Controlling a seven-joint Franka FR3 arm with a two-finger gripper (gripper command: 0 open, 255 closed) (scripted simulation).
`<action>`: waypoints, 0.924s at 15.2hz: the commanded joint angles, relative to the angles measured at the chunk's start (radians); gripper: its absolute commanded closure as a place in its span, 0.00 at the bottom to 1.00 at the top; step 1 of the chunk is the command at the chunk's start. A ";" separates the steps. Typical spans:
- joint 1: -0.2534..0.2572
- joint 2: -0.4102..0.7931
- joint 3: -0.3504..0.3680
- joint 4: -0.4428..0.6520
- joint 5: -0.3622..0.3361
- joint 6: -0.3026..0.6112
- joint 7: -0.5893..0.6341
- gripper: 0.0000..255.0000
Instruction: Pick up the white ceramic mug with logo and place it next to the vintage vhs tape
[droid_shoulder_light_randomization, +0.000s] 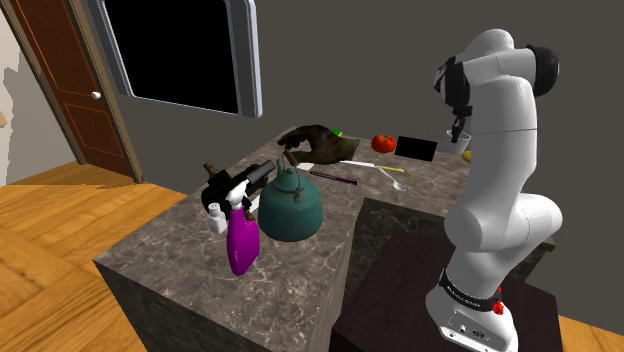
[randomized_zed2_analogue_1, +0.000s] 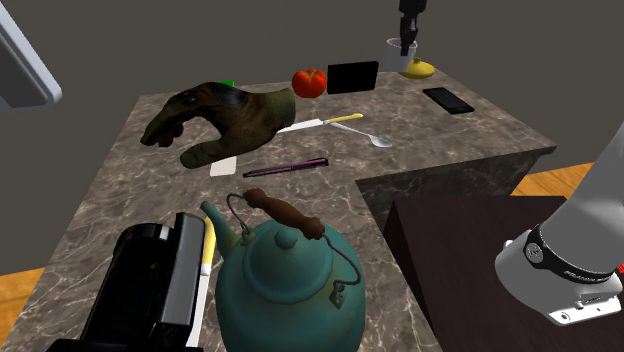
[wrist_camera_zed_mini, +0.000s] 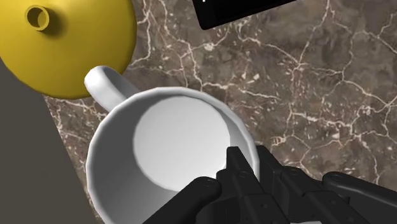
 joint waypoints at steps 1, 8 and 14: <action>0.003 0.003 0.003 -0.025 0.003 0.027 -0.001 1.00; -0.001 0.033 0.017 -0.080 0.028 0.106 -0.013 1.00; -0.010 0.066 0.034 -0.117 0.053 0.171 -0.025 1.00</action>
